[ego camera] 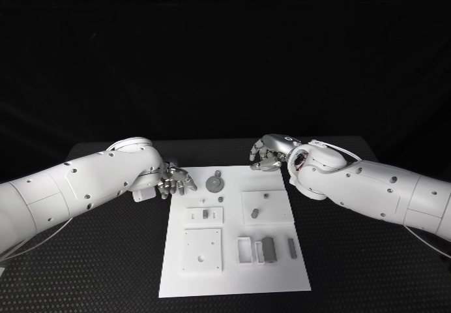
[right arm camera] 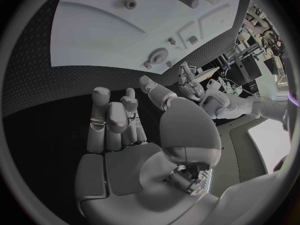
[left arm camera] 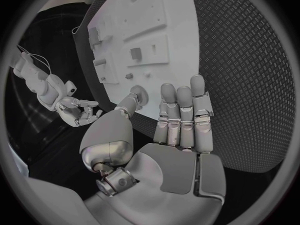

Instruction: Assemble the parts on the task board

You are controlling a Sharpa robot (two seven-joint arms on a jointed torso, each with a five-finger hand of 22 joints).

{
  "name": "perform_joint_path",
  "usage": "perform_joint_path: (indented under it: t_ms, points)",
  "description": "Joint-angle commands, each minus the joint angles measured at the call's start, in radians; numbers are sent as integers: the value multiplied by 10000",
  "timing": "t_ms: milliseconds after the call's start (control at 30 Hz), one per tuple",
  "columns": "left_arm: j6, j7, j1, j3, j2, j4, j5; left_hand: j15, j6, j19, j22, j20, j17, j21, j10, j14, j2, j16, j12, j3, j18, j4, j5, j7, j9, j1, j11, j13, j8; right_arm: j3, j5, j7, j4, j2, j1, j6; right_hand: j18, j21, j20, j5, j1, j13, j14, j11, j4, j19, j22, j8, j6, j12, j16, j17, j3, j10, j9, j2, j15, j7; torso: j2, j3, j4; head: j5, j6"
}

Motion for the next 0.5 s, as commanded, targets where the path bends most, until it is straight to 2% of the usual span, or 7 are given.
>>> perform_joint_path:
  t_ms: [33, 100, 167, 267, 500]
  points:
    - [-51, 93, 61, 10, 119, -353, -403, -67, 81, 19, 208, -52, -14, -7, 13, -6, 76, 69, 49, -25, 80, -33, -2, 2, 7, 24, -21, 10, 14, 4, -39, 13, -13, 14, -7, 97, 153, -32, -83, 20, 23, -15, -65, 22, 78, -3, 150, -61, 51, -38, -54, -12, -10, -29, 13, -89, 9, 107, 6, 0, -5, -9, 51]
    - [-154, 129, 65, 8, 199, -540, -513, -68, 31, 6, 204, -50, -26, -18, -11, -26, 80, 62, 41, -41, 74, -63, -2, 19, -3, 37, -6, 8, -17, 4, -39, 11, -11, 11, -7, 96, 153, -32, -83, 20, 22, -15, -65, 22, 80, -3, 150, -61, 51, -38, -54, -12, -10, -29, 14, -90, 9, 107, 9, 0, 0, -11, 69]
    - [-292, 237, 65, 5, 393, -869, -923, -39, -247, -103, 182, -23, -85, -97, -149, -148, 120, -4, -28, -55, 40, -160, 0, 131, -63, 104, 98, -21, -177, 4, -39, 9, -4, 16, -7, 92, 153, -32, -83, 20, 20, -15, -65, 22, 83, -3, 150, -62, 50, -38, -54, -12, -11, -29, 14, -90, 9, 107, 5, 0, 22, -6, 87]
    - [-323, 288, 62, 3, 557, -1123, -1125, -21, -288, -135, 177, -13, -107, -127, -185, -182, 127, -20, -47, -63, 28, -177, 3, 154, -75, 111, 123, -33, -203, 4, -39, 12, -1, 35, -7, 93, 153, -32, -83, 20, 19, -15, -65, 22, 86, -2, 150, -63, 50, -38, -54, -12, -11, -29, 15, -91, 9, 108, 6, -5, 27, -3, 101]
    - [-434, 448, 43, -1, 963, -1725, -1101, 3, -532, -162, 169, 1, -155, -187, -233, -226, 100, -30, -67, -96, 18, -101, 2, 241, -151, 7, 204, -55, -357, 4, -49, 6, 0, 64, -7, 81, 153, -33, -80, 20, -3, -15, -65, 25, 114, -1, 151, -69, 46, -38, -54, -12, -19, -30, 18, -110, 11, 110, 37, -18, -18, 50, 158]
